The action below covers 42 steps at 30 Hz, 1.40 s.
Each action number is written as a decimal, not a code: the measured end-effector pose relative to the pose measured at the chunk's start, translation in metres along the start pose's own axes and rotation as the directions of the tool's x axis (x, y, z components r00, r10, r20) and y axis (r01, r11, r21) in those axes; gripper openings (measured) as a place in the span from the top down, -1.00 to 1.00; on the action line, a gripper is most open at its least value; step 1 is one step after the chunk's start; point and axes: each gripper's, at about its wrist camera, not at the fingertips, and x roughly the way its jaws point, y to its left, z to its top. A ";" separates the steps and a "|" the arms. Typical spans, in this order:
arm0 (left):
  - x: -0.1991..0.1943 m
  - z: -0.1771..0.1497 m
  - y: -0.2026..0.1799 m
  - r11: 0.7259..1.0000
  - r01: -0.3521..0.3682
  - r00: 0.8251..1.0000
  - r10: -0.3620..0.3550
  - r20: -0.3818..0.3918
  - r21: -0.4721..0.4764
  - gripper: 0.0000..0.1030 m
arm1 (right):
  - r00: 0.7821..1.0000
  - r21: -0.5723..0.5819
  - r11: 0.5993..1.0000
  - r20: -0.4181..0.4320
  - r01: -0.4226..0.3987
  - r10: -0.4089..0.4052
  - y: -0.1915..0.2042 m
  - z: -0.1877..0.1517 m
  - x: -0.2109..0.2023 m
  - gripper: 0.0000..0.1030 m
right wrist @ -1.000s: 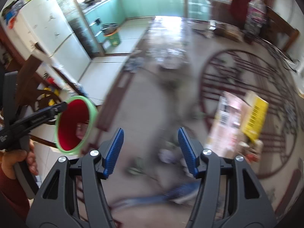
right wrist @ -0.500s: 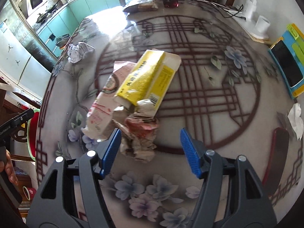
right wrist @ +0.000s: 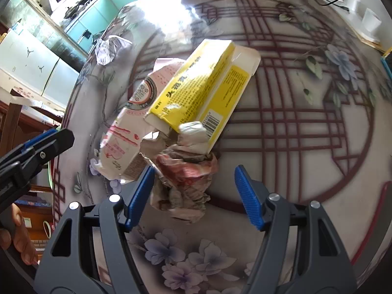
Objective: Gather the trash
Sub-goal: 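Move both open grippers back over the trash on the table, then grasp the pink snack bag with left gripper while right grasps crumpled foil wrapper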
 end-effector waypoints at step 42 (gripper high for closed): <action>0.034 -0.013 0.007 0.997 0.023 0.995 -0.030 -0.098 -0.067 0.38 | 1.000 0.059 0.998 0.011 -0.026 0.025 -0.046 0.007 -0.020 -0.21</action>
